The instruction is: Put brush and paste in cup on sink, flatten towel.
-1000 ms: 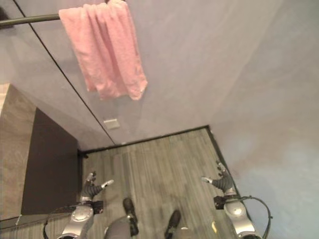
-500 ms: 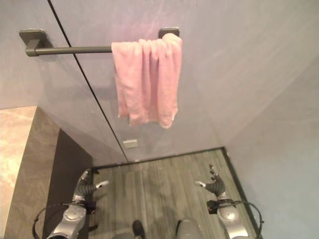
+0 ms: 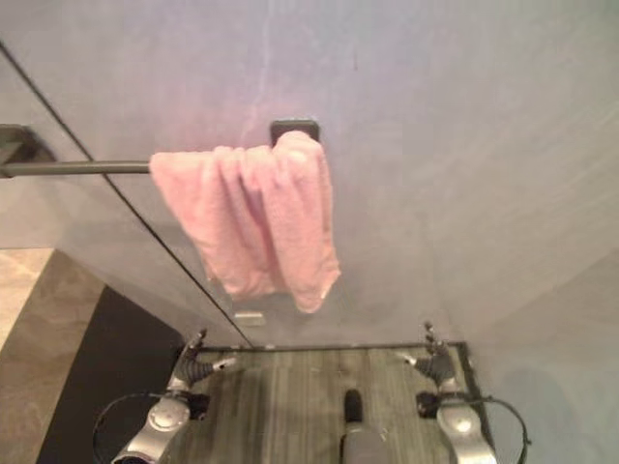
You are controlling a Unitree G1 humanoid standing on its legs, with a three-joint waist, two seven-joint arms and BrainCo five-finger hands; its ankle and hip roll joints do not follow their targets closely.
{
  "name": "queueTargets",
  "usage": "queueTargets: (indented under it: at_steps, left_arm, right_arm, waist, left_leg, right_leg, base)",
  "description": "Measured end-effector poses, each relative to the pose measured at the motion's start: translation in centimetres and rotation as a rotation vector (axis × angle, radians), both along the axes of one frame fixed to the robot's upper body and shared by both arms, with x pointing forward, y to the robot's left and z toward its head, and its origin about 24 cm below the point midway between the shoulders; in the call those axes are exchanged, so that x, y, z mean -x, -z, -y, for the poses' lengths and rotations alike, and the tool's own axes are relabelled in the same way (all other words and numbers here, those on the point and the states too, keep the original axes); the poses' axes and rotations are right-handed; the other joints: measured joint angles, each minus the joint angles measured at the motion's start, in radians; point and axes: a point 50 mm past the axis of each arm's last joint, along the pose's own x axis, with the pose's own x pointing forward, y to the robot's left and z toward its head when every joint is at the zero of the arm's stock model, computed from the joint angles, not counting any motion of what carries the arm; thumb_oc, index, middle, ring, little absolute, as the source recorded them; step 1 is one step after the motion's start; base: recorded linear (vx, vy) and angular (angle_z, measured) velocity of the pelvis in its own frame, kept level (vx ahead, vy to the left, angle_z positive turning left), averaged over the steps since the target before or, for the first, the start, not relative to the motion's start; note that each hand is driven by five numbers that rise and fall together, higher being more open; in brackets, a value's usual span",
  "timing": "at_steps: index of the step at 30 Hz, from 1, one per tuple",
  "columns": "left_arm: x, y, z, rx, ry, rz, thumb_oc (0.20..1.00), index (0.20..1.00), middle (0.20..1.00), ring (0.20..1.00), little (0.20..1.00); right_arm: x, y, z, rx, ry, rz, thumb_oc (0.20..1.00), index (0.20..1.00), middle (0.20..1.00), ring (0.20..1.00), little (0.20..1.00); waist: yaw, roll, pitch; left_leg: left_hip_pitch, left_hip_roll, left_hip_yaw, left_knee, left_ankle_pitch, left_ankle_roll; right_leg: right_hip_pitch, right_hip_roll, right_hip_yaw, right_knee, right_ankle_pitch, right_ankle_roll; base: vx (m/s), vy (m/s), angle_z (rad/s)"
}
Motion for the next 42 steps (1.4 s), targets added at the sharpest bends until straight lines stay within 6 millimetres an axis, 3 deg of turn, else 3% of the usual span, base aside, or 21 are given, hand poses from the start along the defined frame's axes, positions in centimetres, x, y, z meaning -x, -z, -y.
queueTargets:
  at_steps: [2, 3, 5, 6, 8, 9, 10, 11, 14, 15, 18, 19, 21, 22, 24, 25, 30, 34, 42]
  left_arm:
    - [-0.2, -0.5, 0.0, 0.005, 0.006, 0.025, 1.000, 1.000, 1.000, 1.000, 1.000]
    - [-0.4, -0.8, -0.1, 0.002, 0.012, 0.039, 1.000, 1.000, 1.000, 1.000, 1.000]
    - [-1.0, -1.6, -0.7, -0.019, 0.022, 0.072, 1.000, 1.000, 1.000, 1.000, 1.000]
    - [-1.0, -2.0, -1.3, -0.040, 0.024, 0.079, 1.000, 1.000, 1.000, 1.000, 1.000]
    - [-1.2, -2.5, -2.0, -0.060, 0.026, 0.096, 1.000, 1.000, 1.000, 1.000, 1.000]
    - [-0.9, -2.6, -2.2, -0.052, 0.012, 0.100, 1.000, 1.000, 1.000, 1.000, 1.000]
    - [-0.6, -2.5, -2.3, -0.052, 0.012, 0.096, 1.000, 1.000, 1.000, 1.000, 1.000]
    - [-0.7, -3.0, -3.1, -0.075, 0.022, 0.098, 1.000, 1.000, 1.000, 1.000, 1.000]
    - [-0.8, -4.4, -5.1, -0.143, 0.043, 0.116, 1.000, 1.000, 1.000, 1.000, 1.000]
    - [-0.5, -5.2, -6.6, -0.185, 0.042, 0.122, 1.000, 1.000, 1.000, 1.000, 1.000]
    - [-0.4, -6.5, -8.2, -0.213, 0.043, 0.133, 1.000, 1.000, 1.000, 1.000, 1.000]
    - [-1.2, -8.3, -8.0, -0.218, 0.114, 0.188, 1.000, 1.000, 1.000, 1.000, 1.000]
    - [-1.6, -9.6, -8.1, -0.210, 0.191, 0.194, 1.000, 1.000, 1.000, 1.000, 1.000]
    - [-2.1, -11.5, -8.2, -0.213, 0.283, 0.212, 1.000, 1.000, 1.000, 1.000, 1.000]
    - [-2.8, -13.9, -7.6, -0.156, 0.390, 0.251, 1.000, 1.000, 1.000, 1.000, 1.000]
    - [-2.8, -13.9, -7.6, -0.156, 0.390, 0.251, 1.000, 1.000, 1.000, 1.000, 1.000]
    - [-5.6, -15.3, -1.4, 0.041, 0.750, 0.229, 1.000, 1.000, 1.000, 1.000, 1.000]
    - [-6.5, -17.4, 1.2, 0.088, 0.898, 0.271, 1.000, 1.000, 1.000, 1.000, 1.000]
    - [-7.0, -17.9, 3.1, 0.092, 0.966, 0.285, 1.000, 1.000, 1.000, 1.000, 1.000]
  right_arm:
    - [0.1, -0.6, 0.8, 0.009, 0.006, 0.021, 1.000, 1.000, 1.000, 1.000, 1.000]
    - [0.2, -0.7, 1.1, 0.000, 0.014, 0.023, 1.000, 1.000, 1.000, 1.000, 1.000]
    - [0.3, -0.8, 1.4, -0.019, 0.029, 0.030, 1.000, 1.000, 1.000, 1.000, 1.000]
    - [-0.3, -1.5, 1.5, -0.037, 0.030, 0.068, 1.000, 1.000, 1.000, 1.000, 1.000]
    - [-1.2, -2.7, 1.8, -0.048, 0.019, 0.125, 1.000, 1.000, 1.000, 1.000, 1.000]
    - [-1.8, -3.4, 2.1, -0.039, -0.005, 0.140, 1.000, 1.000, 1.000, 1.000, 1.000]
    - [-2.1, -3.9, 2.5, -0.032, -0.010, 0.152, 1.000, 1.000, 1.000, 1.000, 1.000]
    - [-1.8, -4.0, 2.5, -0.051, -0.014, 0.154, 1.000, 1.000, 1.000, 1.000, 1.000]
    - [-1.1, -3.7, 2.3, -0.083, -0.037, 0.142, 1.000, 1.000, 1.000, 1.000, 1.000]
    - [-0.7, -3.4, 2.4, -0.112, -0.028, 0.129, 1.000, 1.000, 1.000, 1.000, 1.000]
    - [-0.6, -3.4, 2.5, -0.127, -0.026, 0.130, 1.000, 1.000, 1.000, 1.000, 1.000]
    - [-1.2, -4.1, 3.0, -0.104, -0.052, 0.134, 1.000, 1.000, 1.000, 1.000, 1.000]
    - [-1.8, -4.6, 3.5, -0.080, -0.070, 0.124, 1.000, 1.000, 1.000, 1.000, 1.000]
    - [-2.2, -5.3, 4.3, -0.040, -0.089, 0.112, 1.000, 1.000, 1.000, 1.000, 1.000]
    - [-2.3, -6.0, 5.2, 0.005, -0.124, 0.100, 1.000, 1.000, 1.000, 1.000, 1.000]
    - [-2.3, -6.0, 5.2, 0.005, -0.124, 0.100, 1.000, 1.000, 1.000, 1.000, 1.000]
    - [-3.7, -6.5, 5.0, -0.162, -0.216, 0.056, 1.000, 1.000, 1.000, 1.000, 1.000]
    - [-4.3, -7.0, 4.3, -0.217, -0.298, 0.033, 1.000, 1.000, 1.000, 1.000, 1.000]
    - [-4.9, -7.6, 2.1, -0.245, -0.387, 0.046, 1.000, 1.000, 1.000, 1.000, 1.000]
  waist:
    - [0.008, -0.008, 0.003]
    - [0.007, -0.015, 0.008]
    - [0.015, -0.025, 0.007]
    - [0.022, -0.017, 0.005]
    - [0.041, 0.003, 0.012]
    - [0.053, 0.031, 0.012]
    - [0.058, 0.052, 0.008]
    - [0.062, 0.035, 0.004]
    - [0.047, -0.013, -0.016]
    - [0.047, -0.030, -0.028]
    - [0.047, -0.034, -0.030]
    - [0.049, -0.020, -0.030]
    - [0.055, -0.017, -0.031]
    - [0.060, -0.013, -0.032]
    - [0.065, -0.004, -0.039]
    - [0.065, -0.004, -0.039]
    - [0.060, 0.019, -0.067]
    - [0.049, 0.021, -0.069]
    - [0.029, 0.044, -0.078]
  left_leg:
    - [-0.065, 0.005, 0.007, 0.074, 0.001, -0.001]
    - [-0.083, 0.022, 0.037, 0.061, -0.014, 0.020]
    - [-0.068, 0.058, 0.115, -0.119, -0.023, 0.040]
    - [-0.056, 0.082, 0.140, -0.292, -0.004, 0.032]
    - [-0.029, 0.084, 0.118, -0.459, 0.046, 0.045]
    - [-0.011, 0.085, 0.091, -0.474, 0.068, 0.079]
    - [-0.003, 0.084, 0.080, -0.483, 0.091, 0.067]
    - [0.010, 0.060, 0.090, -0.496, 0.095, 0.030]
    - [0.044, -0.010, 0.102, -0.540, 0.100, 0.058]
    - [0.053, -0.028, 0.114, -0.540, 0.096, 0.067]
    - [0.065, -0.041, 0.138, -0.540, 0.088, 0.076]
    - [0.066, -0.042, 0.140, -0.545, 0.086, 0.074]
    - [0.072, -0.045, 0.144, -0.546, 0.082, 0.076]
    - [0.074, -0.042, 0.145, -0.546, 0.081, 0.077]
    - [0.075, -0.044, 0.142, -0.546, 0.079, 0.073]
    - [0.075, -0.044, 0.142, -0.546, 0.079, 0.073]
    - [0.057, -0.037, 0.139, -0.546, 0.086, 0.069]
    - [0.054, -0.023, 0.137, -0.545, 0.089, 0.067]
    - [0.045, -0.016, 0.138, -0.543, 0.095, 0.058]
  right_leg:
    - [0.035, 0.002, -0.016, -0.027, -0.007, -0.031]
    - [0.048, -0.002, -0.028, -0.048, -0.014, -0.039]
    - [0.073, -0.002, -0.054, -0.081, -0.010, -0.042]
    - [0.076, 0.002, -0.050, -0.088, -0.009, -0.028]
    - [0.074, 0.015, -0.039, -0.087, -0.009, -0.009]
    - [0.078, 0.030, -0.022, -0.088, -0.004, 0.010]
    - [0.082, 0.039, -0.010, -0.093, 0.000, 0.023]
    - [0.087, 0.007, -0.010, -0.096, 0.000, 0.043]
    - [0.096, -0.056, -0.008, -0.096, -0.001, 0.067]
    - [0.097, -0.074, -0.005, -0.096, 0.011, 0.090]
    - [0.098, -0.082, -0.005, -0.095, 0.017, 0.099]
    - [0.098, -0.081, -0.005, -0.095, 0.017, 0.100]
    - [0.099, -0.084, -0.001, -0.097, 0.015, 0.101]
    - [0.099, -0.085, 0.002, -0.097, 0.013, 0.104]
    - [0.102, -0.091, 0.001, -0.104, 0.007, 0.108]
    - [0.102, -0.091, 0.001, -0.104, 0.007, 0.108]
    - [0.092, -0.090, -0.004, -0.105, 0.011, 0.107]
    - [0.091, -0.076, -0.012, -0.105, 0.013, 0.102]
    - [0.077, -0.063, -0.012, -0.098, 0.013, 0.097]
  base:
    - [0.19, 0.037, 0.17]
    - [0.25, 0.142, 0.54]
    - [0.16, 0.157, 0.39]
    - [0.17, 0.176, 0.09]
    - [0.15, 0.183, -0.27]
    - [0.08, 0.106, -0.63]
    - [0.09, 0.115, -0.59]
    - [0.09, 0.114, -0.19]
    - [0.13, 0.174, 0.01]
    - [0.06, 0.107, -0.11]
    - [0.06, 0.146, -0.15]
    - [0.10, 0.205, -0.07]
    - [0.07, 0.122, -0.07]
    - [0.05, 0.046, -0.07]
    - [0.05, 0.015, 0.01]
    - [0.04, -0.007, 0.05]
    - [0.02, -0.023, 0.01]
    - [0.01, -0.016, 0.02]
    - [0.00, -0.005, -0.01]
